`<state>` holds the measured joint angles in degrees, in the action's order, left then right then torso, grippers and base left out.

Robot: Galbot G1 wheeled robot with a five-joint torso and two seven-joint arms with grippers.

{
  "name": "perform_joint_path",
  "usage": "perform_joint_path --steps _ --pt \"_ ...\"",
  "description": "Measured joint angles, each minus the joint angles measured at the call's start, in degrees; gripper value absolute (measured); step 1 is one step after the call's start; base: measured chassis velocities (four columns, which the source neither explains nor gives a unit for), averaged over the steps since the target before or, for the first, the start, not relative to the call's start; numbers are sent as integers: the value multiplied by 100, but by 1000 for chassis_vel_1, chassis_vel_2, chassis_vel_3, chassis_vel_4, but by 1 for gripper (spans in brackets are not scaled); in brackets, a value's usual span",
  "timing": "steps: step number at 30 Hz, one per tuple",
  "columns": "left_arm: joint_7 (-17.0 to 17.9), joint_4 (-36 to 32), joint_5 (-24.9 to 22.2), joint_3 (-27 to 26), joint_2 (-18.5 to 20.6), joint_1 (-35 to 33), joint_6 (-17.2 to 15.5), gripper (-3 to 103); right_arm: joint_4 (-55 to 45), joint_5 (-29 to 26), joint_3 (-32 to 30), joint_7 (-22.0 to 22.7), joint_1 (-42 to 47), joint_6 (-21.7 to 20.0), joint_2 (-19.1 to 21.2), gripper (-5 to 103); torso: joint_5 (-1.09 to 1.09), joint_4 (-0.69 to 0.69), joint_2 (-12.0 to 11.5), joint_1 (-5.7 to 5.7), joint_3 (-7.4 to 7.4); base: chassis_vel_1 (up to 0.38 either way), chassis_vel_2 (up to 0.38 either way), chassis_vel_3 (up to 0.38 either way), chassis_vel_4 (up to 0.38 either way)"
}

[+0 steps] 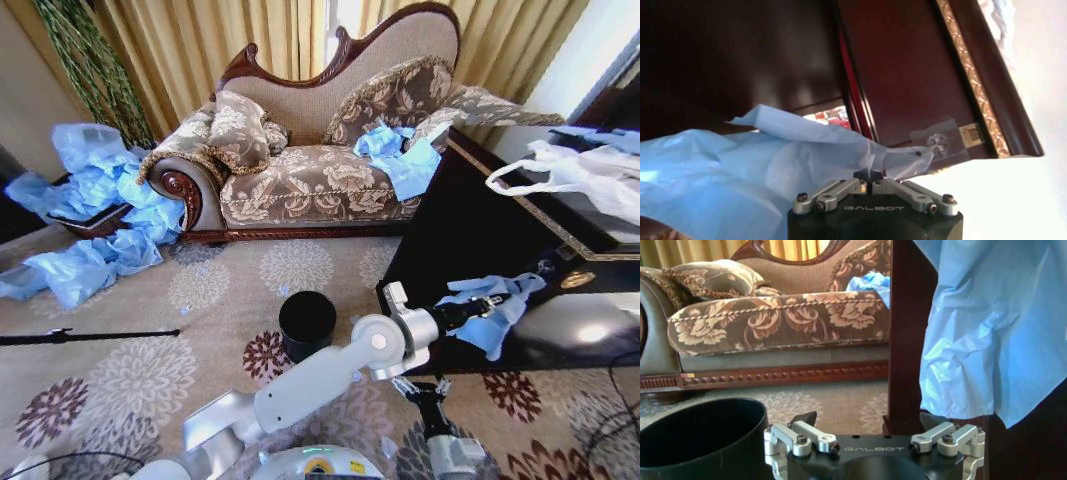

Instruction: Place a garbage bag over the trash bin.

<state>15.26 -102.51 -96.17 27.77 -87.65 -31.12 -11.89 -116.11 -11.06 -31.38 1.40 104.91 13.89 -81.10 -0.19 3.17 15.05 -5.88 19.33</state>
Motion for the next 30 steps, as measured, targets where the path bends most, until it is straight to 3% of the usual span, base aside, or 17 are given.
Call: perform_joint_path --steps 7,22,30 --pt "143 -77 7 -74 132 -150 16 0 -26 -7 -17 4 34 0 -29 100 -1 0 0 0 0 0 0 0 0" --pt "367 -855 55 -505 1273 -616 -64 0 -203 -94 -88 -43 244 -9 -79 100 -2 0 0 0 0 0 0 0 0" --pt "386 -1170 74 -952 1584 -1057 -103 0 -269 -101 -87 -50 282 -10 -110 100 -2 1 0 0 0 0 0 0 0"
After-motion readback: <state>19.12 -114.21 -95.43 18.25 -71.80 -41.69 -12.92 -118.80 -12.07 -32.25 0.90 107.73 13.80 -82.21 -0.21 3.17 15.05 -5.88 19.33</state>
